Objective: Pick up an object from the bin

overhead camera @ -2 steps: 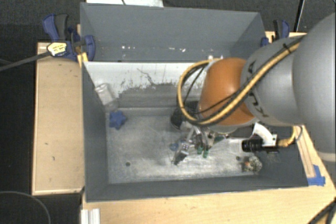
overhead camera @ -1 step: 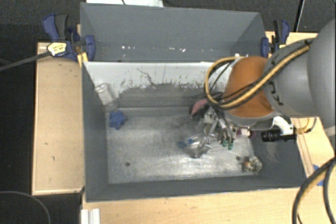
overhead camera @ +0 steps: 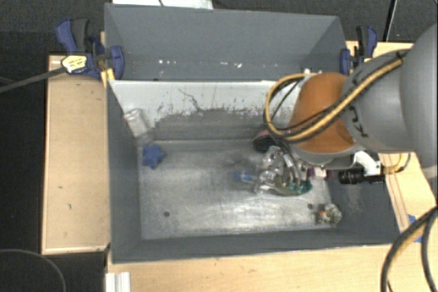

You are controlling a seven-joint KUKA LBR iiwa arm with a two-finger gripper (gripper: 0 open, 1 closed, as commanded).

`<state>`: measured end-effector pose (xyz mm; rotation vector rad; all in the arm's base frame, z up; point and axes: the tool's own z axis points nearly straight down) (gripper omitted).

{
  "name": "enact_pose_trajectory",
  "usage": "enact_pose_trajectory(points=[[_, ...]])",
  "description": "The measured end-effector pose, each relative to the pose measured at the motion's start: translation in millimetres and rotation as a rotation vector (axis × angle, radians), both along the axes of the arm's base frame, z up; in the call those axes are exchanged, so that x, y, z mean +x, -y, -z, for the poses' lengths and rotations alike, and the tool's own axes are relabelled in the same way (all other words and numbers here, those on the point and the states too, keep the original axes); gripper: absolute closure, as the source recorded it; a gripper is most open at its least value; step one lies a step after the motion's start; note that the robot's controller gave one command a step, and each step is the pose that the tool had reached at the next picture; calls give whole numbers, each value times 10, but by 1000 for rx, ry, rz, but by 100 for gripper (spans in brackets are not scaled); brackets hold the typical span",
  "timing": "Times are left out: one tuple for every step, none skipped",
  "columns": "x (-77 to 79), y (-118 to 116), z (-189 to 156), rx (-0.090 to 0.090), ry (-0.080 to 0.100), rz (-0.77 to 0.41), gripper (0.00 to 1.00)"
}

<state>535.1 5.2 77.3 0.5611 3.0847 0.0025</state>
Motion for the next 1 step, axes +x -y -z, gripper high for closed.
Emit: enact_pose_trajectory(points=[[121, -310, -1369, 1, 3, -11, 100]])
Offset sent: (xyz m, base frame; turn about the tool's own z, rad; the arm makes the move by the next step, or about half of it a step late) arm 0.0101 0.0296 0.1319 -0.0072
